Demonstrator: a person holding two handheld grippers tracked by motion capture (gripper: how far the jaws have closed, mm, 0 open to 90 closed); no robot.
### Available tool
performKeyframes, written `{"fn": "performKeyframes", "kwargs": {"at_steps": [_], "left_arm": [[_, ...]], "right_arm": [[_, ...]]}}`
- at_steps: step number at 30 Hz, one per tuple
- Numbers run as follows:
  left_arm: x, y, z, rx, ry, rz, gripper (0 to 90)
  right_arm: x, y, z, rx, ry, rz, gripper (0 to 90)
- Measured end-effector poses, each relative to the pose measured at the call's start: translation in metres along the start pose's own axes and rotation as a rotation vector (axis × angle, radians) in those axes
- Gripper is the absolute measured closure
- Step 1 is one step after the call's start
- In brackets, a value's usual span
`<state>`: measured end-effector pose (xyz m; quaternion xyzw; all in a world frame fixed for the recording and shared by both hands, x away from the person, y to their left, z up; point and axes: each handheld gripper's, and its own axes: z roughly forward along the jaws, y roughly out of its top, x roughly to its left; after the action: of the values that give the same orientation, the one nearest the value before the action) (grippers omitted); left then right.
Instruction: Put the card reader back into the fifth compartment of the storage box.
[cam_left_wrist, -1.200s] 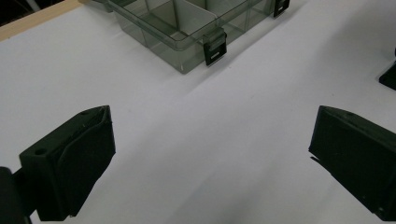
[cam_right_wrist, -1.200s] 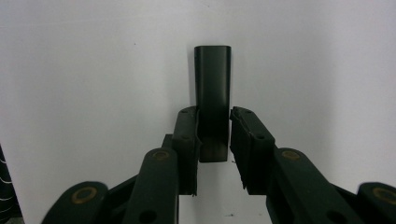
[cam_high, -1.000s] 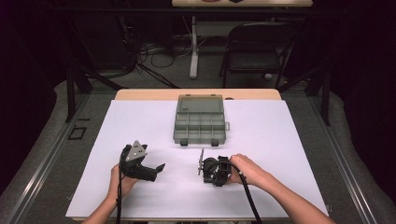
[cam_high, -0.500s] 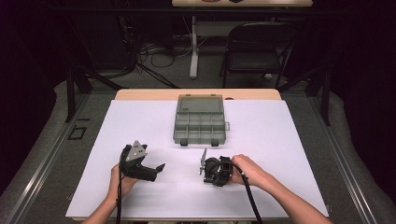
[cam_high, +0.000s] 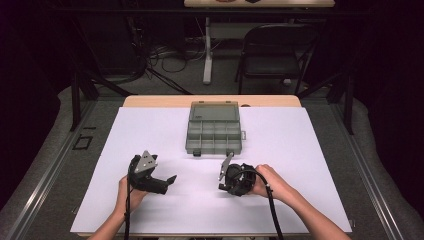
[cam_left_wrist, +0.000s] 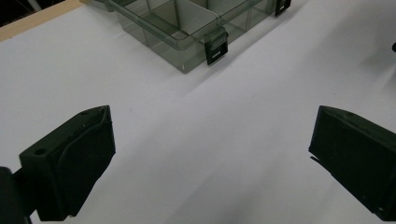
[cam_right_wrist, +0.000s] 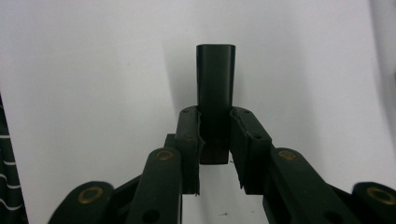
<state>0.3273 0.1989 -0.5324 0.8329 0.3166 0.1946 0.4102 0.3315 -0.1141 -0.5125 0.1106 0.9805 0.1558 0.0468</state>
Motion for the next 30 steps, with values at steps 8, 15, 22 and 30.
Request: {"fn": "performKeyframes", "kwargs": {"at_steps": [8,15,22,30], "left_arm": [[0.001,0.0,0.0,-0.001,0.0,-0.001,0.1],[0.001,0.001,0.0,-0.003,0.005,-0.003,0.1],[0.002,0.0,-0.001,-0.001,0.003,-0.007,0.1],[0.001,0.0,0.0,-0.006,0.005,-0.003,0.0]], "right_arm": [[-0.002,-0.01,-0.008,-0.115,-0.002,0.053,73.4],[-0.002,-0.017,-0.01,-0.175,-0.013,0.091,73.4],[-0.004,-0.019,-0.01,-0.207,-0.018,0.108,73.4],[-0.003,-0.024,-0.011,-0.253,-0.037,0.132,73.4]]}}
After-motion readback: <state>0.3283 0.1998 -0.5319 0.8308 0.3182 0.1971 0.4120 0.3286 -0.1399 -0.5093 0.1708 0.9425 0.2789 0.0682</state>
